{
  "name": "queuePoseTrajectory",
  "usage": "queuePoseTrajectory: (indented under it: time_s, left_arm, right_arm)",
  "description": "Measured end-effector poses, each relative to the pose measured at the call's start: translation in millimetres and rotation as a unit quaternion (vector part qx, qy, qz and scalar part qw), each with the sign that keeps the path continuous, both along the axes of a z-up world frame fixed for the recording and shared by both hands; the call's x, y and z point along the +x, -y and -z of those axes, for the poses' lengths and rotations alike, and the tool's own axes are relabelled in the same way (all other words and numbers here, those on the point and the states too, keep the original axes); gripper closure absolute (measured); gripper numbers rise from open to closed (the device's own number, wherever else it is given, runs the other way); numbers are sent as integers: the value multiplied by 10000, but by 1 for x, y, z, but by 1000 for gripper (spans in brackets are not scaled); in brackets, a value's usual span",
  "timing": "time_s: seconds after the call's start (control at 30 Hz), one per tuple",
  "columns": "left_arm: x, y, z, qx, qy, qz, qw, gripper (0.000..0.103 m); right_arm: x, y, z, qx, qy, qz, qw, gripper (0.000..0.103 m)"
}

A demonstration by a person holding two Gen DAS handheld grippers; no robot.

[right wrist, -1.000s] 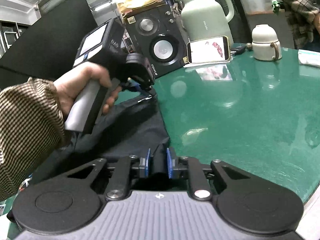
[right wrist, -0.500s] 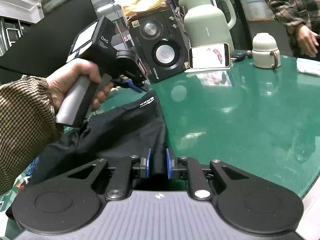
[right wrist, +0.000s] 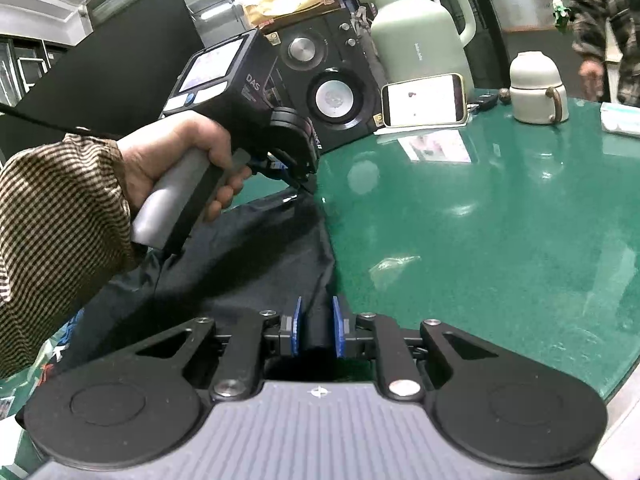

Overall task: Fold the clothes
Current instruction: 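Lift the T-shirt up with both grippers, letting it unfold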

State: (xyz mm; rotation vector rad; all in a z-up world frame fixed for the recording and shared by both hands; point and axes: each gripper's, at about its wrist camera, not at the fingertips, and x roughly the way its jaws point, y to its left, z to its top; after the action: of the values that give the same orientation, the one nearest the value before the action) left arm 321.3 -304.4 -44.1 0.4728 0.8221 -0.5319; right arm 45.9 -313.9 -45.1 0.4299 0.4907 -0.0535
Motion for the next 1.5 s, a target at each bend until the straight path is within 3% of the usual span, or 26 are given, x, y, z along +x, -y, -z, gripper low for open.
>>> queuePoseTrajectory:
  time_s: [0.07, 0.17, 0.43, 0.6, 0.83, 1.07, 1.2, 1.33, 1.43, 1.5]
  left_arm:
    - [7, -7, -2, -395, -262, -115, 9988, 99]
    - [8, -8, -6, -656, -396, -86, 9970, 99]
    - [6, -14, -36, -1263, -343, 91, 9914, 99]
    - [7, -42, -61, -1738, -294, 35, 9843, 99]
    - [1, -116, -100, -2431, 66, -76, 9699, 99]
    - [-7, -209, -124, -3029, 355, -306, 9519, 99]
    - [-8, -250, -125, -3121, 431, -472, 9479, 99]
    - [2, -271, -110, -3160, 265, -594, 9465, 99]
    - [5, -274, -102, -3183, 201, -524, 9463, 99]
    - [6, -279, -98, -3171, 200, -478, 9470, 99]
  right_arm:
    - [-1, 2, 1, 29, 17, -17, 10000, 87]
    - [-2, 4, 2, 54, 23, -20, 10000, 87]
    - [-8, 6, -13, -168, 224, 71, 9996, 87]
    - [-13, -7, -32, -431, 545, -121, 9975, 87]
    - [-16, -54, -62, -905, 990, -699, 9885, 89]
    - [-14, -124, -85, -1348, 1282, -1435, 9720, 97]
    - [-10, -170, -90, -1590, 1279, -1897, 9604, 99]
    - [-2, -182, -89, -1463, 1036, -2003, 9632, 99]
    - [10, -157, -84, -1433, 922, -1690, 9708, 89]
    - [21, -129, -79, -1402, 893, -1340, 9769, 72]
